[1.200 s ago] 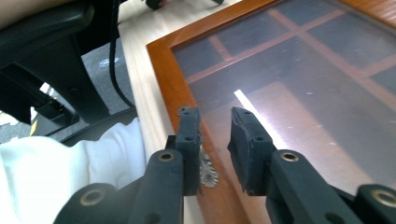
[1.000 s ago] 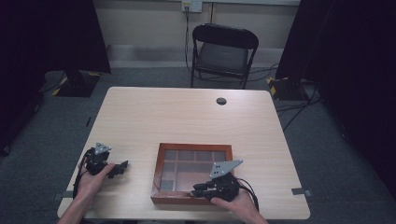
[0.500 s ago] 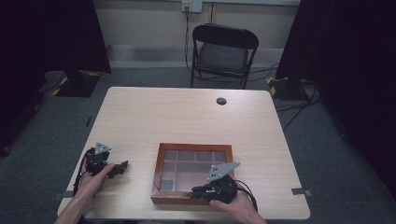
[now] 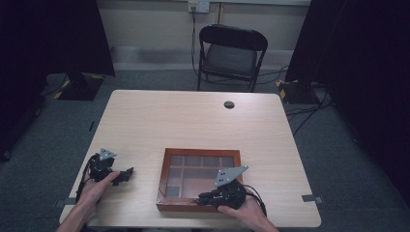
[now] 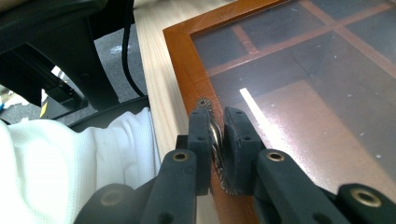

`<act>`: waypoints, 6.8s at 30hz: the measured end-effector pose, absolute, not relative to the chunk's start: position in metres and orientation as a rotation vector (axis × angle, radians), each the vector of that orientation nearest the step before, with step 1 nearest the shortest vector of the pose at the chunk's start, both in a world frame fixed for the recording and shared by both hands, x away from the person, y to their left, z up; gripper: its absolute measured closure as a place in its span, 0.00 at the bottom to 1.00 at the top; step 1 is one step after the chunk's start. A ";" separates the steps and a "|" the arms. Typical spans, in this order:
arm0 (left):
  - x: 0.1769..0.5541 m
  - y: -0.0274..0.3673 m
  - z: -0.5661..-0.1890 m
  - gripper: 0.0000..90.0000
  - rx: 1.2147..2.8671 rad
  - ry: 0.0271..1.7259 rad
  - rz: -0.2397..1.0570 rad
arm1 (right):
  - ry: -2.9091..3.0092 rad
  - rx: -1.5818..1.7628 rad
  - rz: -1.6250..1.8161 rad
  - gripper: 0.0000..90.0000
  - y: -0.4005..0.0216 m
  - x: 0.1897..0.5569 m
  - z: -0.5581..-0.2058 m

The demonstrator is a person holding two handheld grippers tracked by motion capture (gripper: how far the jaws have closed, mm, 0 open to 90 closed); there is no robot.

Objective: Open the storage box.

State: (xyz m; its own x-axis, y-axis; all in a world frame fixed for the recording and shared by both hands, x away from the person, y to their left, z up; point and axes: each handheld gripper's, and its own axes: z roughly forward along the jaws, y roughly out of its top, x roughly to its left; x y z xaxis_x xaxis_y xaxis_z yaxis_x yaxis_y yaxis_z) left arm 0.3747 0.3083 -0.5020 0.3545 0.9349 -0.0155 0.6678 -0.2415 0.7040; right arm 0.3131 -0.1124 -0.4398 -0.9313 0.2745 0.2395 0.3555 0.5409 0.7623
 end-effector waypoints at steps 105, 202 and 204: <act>0.338 0.229 -0.447 0.18 1.879 0.822 0.242 | -2.673 -0.659 -1.480 0.37 -0.147 0.334 -0.365; 0.380 0.203 -0.408 0.28 1.888 0.766 0.236 | -2.601 -0.958 -1.779 0.40 -0.205 0.369 -0.381; 0.382 0.202 -0.409 0.30 1.870 0.776 0.234 | -2.589 -0.962 -1.785 0.43 -0.204 0.372 -0.382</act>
State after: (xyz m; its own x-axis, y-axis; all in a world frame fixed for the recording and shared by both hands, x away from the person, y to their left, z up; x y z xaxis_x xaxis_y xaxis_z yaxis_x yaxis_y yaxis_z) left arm 0.3821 0.2023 -0.4089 0.7708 0.6090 -0.1872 0.4043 -0.2405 0.8824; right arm 0.3725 -0.2043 -0.3823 -0.8191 0.5376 0.2003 0.3785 0.2439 0.8929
